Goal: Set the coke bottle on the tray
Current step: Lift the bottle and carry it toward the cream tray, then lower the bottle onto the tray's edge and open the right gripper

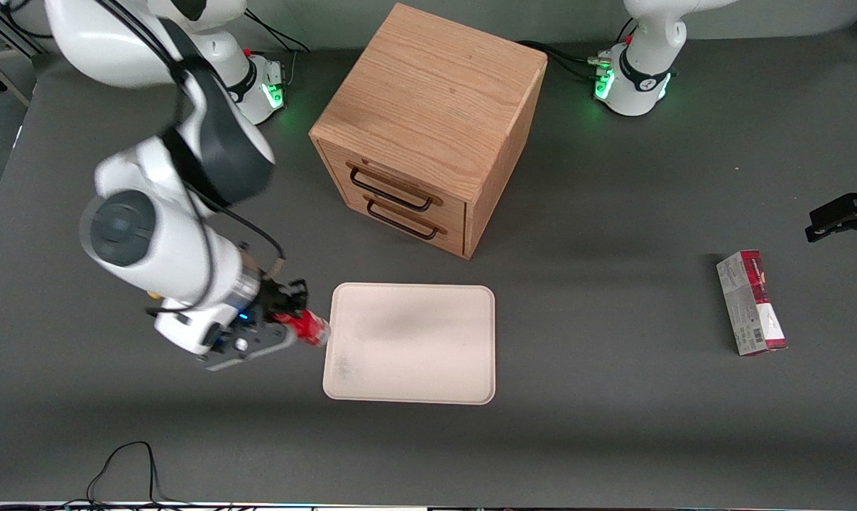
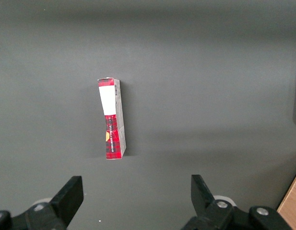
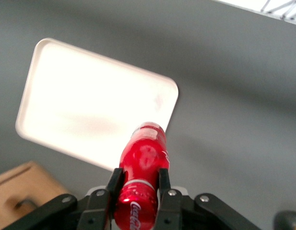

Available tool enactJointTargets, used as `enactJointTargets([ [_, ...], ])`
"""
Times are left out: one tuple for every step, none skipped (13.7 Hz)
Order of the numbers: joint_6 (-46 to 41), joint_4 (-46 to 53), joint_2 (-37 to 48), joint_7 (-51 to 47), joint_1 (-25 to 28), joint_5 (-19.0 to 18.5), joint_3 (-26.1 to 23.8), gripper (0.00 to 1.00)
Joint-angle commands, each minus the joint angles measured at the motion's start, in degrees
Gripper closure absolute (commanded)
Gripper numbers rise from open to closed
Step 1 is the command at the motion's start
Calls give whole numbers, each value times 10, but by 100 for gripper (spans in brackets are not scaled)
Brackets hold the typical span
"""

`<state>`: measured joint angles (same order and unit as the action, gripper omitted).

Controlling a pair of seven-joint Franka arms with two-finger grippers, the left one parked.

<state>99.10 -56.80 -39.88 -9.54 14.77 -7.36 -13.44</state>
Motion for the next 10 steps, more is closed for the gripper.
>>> enactJointTargets([
  [63,41,-81,-31,8,-73,-28,97],
  [86,38,-100,-33,9,-81,-28,95],
  [107,29,-113,-33,8,-83,-27,95],
  [127,20,-118,-33,7,-82,-26,94],
  [142,7,-120,-34,3,-81,-26,92],
  [149,-3,-120,-38,1,-78,-25,89],
  [151,-10,-120,-48,0,-78,-25,85],
  [152,-13,-120,-58,-1,-78,-24,29],
  [161,-17,-118,-79,-1,-78,-24,0],
  [165,-17,-115,-89,-2,-78,-24,0],
])
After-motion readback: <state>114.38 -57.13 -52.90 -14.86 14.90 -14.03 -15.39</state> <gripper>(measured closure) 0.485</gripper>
